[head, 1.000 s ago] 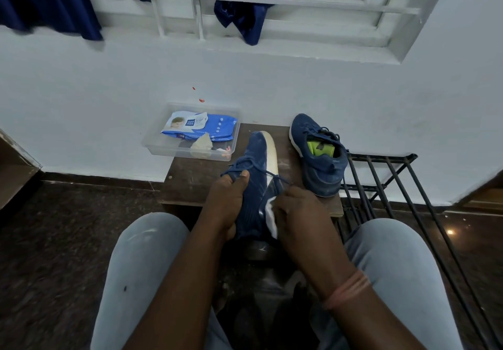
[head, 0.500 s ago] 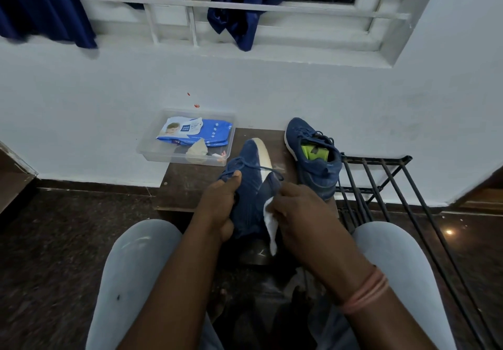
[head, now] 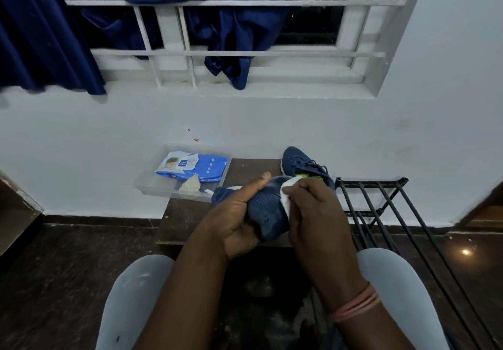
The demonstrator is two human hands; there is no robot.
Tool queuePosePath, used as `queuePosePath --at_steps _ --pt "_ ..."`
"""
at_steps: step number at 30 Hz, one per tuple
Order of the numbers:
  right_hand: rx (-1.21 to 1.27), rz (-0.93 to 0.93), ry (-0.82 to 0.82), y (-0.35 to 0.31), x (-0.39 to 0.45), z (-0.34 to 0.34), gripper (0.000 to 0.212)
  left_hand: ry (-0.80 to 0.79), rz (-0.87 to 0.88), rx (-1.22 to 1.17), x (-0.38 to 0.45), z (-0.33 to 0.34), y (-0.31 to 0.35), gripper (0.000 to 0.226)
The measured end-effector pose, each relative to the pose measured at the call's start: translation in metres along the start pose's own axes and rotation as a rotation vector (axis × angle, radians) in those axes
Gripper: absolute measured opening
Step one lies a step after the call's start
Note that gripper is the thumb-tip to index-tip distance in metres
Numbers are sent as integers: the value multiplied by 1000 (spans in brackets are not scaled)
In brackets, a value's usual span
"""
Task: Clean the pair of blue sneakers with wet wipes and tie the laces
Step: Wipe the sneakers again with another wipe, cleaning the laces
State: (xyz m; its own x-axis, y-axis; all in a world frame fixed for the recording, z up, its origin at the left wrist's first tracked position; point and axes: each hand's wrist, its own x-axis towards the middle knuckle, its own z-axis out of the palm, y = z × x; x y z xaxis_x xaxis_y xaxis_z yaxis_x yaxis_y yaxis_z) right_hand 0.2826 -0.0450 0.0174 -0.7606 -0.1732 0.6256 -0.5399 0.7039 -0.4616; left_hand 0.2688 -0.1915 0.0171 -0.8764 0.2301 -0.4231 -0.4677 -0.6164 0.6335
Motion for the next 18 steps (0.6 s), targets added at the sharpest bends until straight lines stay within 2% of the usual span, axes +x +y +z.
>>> queuePosePath --at_steps 2,8,13,18 --pt "-18 16 20 -1 3 -6 31 2 23 12 -2 11 0 27" --pt "-1 -6 181 -6 1 -20 32 -129 79 -100 0 29 -6 44" --pt "30 7 201 -7 -9 -15 26 -96 141 -273 -6 27 -14 39" --pt "147 100 315 -13 -9 -6 24 -22 300 -439 -18 27 -20 36"
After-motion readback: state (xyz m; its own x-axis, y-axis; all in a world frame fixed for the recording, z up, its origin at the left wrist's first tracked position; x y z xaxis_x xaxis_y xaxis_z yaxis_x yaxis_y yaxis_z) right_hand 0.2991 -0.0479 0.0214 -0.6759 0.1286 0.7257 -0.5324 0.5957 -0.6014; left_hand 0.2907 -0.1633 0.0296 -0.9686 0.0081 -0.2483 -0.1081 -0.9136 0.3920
